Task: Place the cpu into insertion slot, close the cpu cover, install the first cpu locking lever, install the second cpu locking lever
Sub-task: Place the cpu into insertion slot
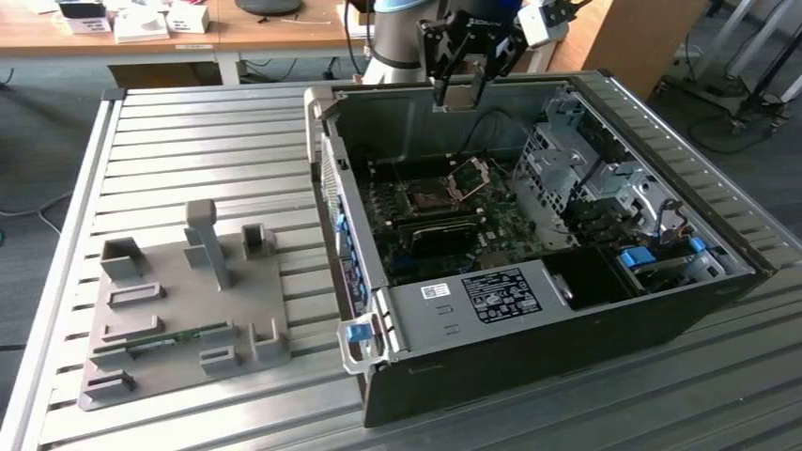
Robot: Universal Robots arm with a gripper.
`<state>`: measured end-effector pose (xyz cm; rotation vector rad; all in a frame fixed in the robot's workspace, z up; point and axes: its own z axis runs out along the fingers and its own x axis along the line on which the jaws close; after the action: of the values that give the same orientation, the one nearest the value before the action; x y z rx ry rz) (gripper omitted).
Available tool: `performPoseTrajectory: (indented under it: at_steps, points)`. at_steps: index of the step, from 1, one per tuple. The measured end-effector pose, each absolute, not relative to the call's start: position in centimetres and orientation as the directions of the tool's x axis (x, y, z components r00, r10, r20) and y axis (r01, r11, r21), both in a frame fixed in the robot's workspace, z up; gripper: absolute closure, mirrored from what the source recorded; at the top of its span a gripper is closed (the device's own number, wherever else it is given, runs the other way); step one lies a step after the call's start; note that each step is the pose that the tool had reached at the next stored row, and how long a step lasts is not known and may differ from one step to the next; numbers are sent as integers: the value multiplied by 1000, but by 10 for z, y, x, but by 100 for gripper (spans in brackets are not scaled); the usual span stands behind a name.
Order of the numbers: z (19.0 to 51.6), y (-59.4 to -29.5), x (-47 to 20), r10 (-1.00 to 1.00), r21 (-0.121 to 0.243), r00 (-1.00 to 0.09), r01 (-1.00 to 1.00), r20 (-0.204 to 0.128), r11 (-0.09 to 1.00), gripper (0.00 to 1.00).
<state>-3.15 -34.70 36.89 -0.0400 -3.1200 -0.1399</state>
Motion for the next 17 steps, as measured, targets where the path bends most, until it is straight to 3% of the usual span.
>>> performPoseTrajectory:
  at_steps: [17]
  points:
    - [362,-347,-32,25,89,-1000,26,19,996,46]
